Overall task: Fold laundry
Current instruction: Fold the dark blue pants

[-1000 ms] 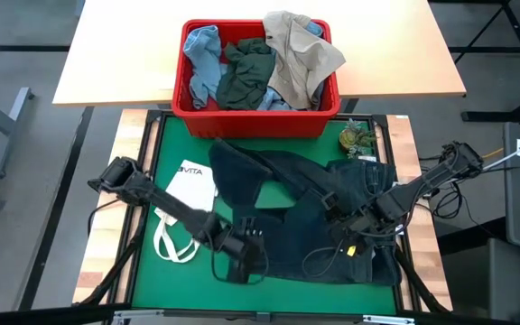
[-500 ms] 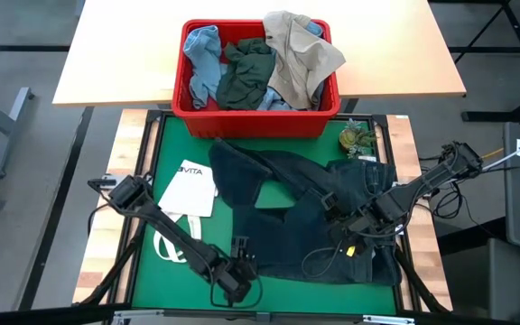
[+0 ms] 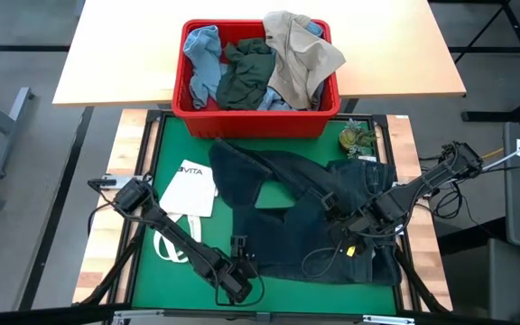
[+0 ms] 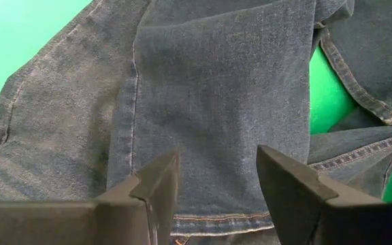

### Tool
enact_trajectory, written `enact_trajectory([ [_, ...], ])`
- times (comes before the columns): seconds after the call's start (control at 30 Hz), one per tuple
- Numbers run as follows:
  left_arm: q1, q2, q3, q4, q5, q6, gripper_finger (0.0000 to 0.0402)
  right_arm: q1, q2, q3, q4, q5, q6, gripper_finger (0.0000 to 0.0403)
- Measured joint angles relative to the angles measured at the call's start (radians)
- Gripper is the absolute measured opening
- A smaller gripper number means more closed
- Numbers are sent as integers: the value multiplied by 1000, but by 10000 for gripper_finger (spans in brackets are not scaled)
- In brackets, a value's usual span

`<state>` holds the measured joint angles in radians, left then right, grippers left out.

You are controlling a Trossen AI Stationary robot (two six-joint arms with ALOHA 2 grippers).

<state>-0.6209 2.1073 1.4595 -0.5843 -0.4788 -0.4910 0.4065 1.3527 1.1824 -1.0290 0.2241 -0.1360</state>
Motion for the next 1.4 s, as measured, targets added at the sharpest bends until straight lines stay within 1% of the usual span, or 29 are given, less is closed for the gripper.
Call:
enact_trajectory([
  [0.07,1,1,0,-1,-4,-20,121,0,0,0,0,0,0,195],
  [0.23,0,-31,0,-16,-28,-102,21,0,0,0,0,0,0,195],
  [0.27,-2,-38,0,-19,-27,-120,12,0,0,0,-1,0,0,195],
  [0.43,-17,-63,0,-37,-45,-185,4,0,0,0,-8,0,0,195],
  [0.67,-50,-78,0,-98,-75,-272,2,0,0,0,-71,0,0,195],
  [0.9,-100,-106,0,-179,-175,-396,1,0,0,0,-98,-27,5,195],
  [1.03,-130,-132,0,-249,-220,-492,1,0,0,0,-99,-35,55,195],
  [1.1,-144,-132,1,-277,-217,-534,1,0,6,0,-99,-37,72,195],
  [1.2,-165,-130,0,-319,-167,-579,0,0,8,-9,-83,-49,88,195],
  [1.27,-175,-130,1,-339,-126,-612,0,0,7,-32,-59,-63,90,195],
  [1.4,-199,-130,1,-384,-91,-652,0,0,8,-82,-28,-87,103,195],
])
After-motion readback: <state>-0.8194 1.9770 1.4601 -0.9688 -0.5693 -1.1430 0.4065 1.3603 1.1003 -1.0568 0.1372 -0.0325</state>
